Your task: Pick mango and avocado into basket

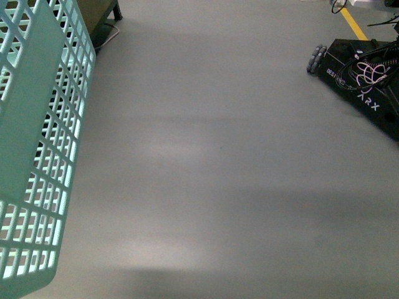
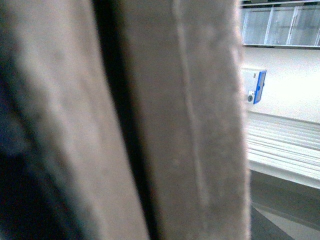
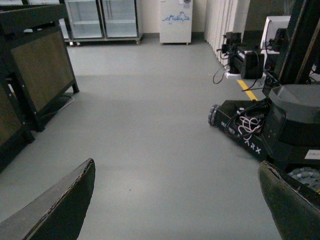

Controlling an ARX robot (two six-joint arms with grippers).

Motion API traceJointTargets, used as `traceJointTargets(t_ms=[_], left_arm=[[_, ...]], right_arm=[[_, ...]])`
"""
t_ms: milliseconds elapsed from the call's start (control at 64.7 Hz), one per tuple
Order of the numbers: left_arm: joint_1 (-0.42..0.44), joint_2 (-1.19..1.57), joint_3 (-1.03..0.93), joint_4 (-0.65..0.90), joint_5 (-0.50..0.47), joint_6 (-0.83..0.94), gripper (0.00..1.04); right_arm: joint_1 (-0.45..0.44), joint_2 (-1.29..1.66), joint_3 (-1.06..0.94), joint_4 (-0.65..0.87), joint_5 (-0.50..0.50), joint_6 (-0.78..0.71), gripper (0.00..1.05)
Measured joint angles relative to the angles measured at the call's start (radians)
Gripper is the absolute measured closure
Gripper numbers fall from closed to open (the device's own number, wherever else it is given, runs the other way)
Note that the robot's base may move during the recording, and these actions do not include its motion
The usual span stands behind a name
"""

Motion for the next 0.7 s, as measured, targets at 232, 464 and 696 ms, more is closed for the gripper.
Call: traceJointTargets(t_ms=[232,464,696], left_arm=[[0.0,0.0,0.001,0.0,0.0,0.0,0.77],[0.0,0.0,0.002,0.0,0.0,0.0,0.77],[0.0,0.0,0.002,0.0,-0.001,0.0,0.77]], right_arm=[[0.0,0.0,0.0,0.0,0.0,0.0,0.09],[0.0,0.0,0.0,0.0,0.0,0.0,0.09],[0.0,0.0,0.0,0.0,0.0,0.0,0.09]])
